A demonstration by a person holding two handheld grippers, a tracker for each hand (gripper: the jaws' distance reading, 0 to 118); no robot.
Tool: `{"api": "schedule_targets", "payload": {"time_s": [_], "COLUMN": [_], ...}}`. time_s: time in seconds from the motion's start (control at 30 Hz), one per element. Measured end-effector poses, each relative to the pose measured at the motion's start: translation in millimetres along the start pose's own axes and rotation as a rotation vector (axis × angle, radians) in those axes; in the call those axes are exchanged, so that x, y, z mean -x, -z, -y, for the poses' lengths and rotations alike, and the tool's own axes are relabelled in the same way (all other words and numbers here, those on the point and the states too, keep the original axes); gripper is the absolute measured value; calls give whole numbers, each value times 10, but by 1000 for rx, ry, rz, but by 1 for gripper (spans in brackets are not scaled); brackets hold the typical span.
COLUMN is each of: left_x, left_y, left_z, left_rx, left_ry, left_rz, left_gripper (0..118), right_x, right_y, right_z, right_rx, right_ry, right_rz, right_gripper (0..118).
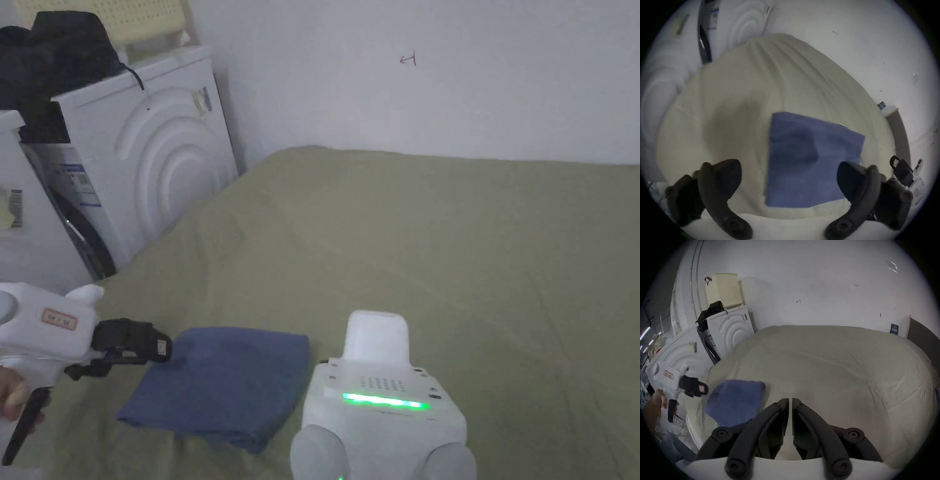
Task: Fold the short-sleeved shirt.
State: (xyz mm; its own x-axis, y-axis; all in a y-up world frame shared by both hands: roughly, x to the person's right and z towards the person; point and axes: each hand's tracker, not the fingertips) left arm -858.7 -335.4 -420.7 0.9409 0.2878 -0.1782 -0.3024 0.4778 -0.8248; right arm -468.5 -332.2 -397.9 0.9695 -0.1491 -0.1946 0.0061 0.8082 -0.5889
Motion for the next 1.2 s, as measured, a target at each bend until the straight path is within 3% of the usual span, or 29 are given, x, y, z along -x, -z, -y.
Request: {"api": "schedule_targets", "payload": {"time_s": [0.03,0.1,0.13,0.3,0.37,0.43,0.57,0.63,0.8,1.0,1.2], "left_x": [-44,-213,-174,-988,-1485,-1886,-3060,-3566,-4650,-5335,-5614], "left_y": [-138,-438,-537,-823,-815,-732,-675,-670,-616,-822,-923], "left_z": [-3,1,-27,292,482,696,1211,1436,1995,2422,2402], "left_rx": [-52,-139,-161,-293,-381,-414,-478,-480,-617,-810,-785], "left_ry": [17,8,13,123,190,173,360,357,300,294,327], "left_rz": [-81,-211,-226,-142,-187,-144,-115,-47,-42,4,39], "left_gripper": [77,16,12,5,0,0,0,0,0,0,0], "right_x": [-49,-189,-266,-840,-1144,-1488,-2185,-2542,-3485,-4304,-4728], "right_y": [-21,-129,-187,-548,-705,-870,-1326,-1543,-2028,-2580,-3015], "right_z": [7,16,18,56,56,75,78,73,41,148,53], "right_rx": [-1,2,3,-32,-38,-52,-88,-137,-196,-276,-382], "right_ry": [-1,1,6,-9,-4,-8,-91,-120,-64,-105,-37], "right_rz": [2,2,8,56,64,63,43,109,224,347,464], "right_gripper": [10,10,10,10,10,10,10,10,9,9,9]}}
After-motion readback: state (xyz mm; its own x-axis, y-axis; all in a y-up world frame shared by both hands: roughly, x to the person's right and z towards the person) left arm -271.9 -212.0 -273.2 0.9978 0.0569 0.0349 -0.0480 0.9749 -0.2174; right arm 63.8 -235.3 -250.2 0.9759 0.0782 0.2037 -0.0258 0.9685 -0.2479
